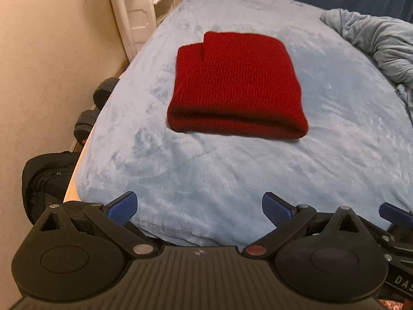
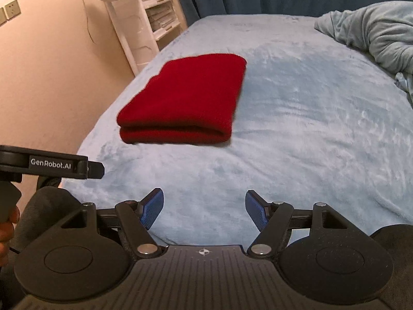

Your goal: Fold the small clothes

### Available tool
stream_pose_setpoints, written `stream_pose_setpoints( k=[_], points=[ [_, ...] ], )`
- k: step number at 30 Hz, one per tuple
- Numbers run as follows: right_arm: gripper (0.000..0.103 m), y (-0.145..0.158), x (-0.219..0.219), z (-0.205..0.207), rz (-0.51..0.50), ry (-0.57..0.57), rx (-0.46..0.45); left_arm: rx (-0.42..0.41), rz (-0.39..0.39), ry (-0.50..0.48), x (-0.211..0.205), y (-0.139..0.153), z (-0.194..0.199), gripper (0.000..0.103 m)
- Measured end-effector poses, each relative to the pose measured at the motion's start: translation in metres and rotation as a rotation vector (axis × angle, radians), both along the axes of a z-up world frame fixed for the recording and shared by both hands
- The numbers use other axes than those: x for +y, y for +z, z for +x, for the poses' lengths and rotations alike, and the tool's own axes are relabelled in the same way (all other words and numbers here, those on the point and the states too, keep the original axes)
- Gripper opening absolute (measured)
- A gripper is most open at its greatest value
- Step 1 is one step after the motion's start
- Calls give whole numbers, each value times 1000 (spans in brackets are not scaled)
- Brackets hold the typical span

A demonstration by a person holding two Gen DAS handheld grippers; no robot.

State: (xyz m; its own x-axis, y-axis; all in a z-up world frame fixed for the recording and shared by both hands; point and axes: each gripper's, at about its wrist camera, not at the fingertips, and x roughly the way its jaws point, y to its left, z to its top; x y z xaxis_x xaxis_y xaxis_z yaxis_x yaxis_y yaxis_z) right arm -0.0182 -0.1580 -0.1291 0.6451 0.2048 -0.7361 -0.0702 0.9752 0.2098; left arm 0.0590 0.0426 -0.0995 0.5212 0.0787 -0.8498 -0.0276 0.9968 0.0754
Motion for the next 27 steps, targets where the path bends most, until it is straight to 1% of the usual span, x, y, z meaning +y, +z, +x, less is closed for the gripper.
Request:
stream_pose_setpoints(
  k=[3, 8, 11, 13, 14, 15, 17, 20, 22, 23, 25, 27],
  points=[
    [72, -8, -8, 10, 8, -13, 25, 25, -18, 16, 1, -8, 16, 103],
    [73, -17, -27, 38, 5, -65, 50, 12, -61, 46, 4, -11, 47, 103],
    [75, -21, -39, 58, 12, -78, 55, 9, -114, 81, 8, -11, 72, 103],
    [77, -23, -51, 75, 57, -79, 61, 32, -167, 121, 11, -15, 92, 103],
    [79, -24, -59, 86, 99, -85, 73, 43, -199, 141, 13, -17, 100, 103],
    [80, -26, -68, 98, 146, -96, 89, 51, -239, 163, 16, -19, 109, 103],
    [82, -28, -86, 126, 228, -125, 126, 66, -291, 195, 18, -26, 125, 103],
    [84, -32, -109, 176, 318, -174, 177, 82, -312, 232, 20, -39, 147, 103],
    [86, -34, -120, 213, 341, -186, 183, 102, -322, 270, 26, -51, 160, 103],
    [86, -34, -123, 232, 340, -183, 175, 123, -333, 304, 31, -57, 166, 103],
    [86, -34, -128, 272, 340, -169, 157, 143, -389, 378, 44, -68, 174, 103],
    [86, -37, -129, 315, 347, -148, 163, 156, -442, 418, 57, -77, 181, 103]
  ],
)
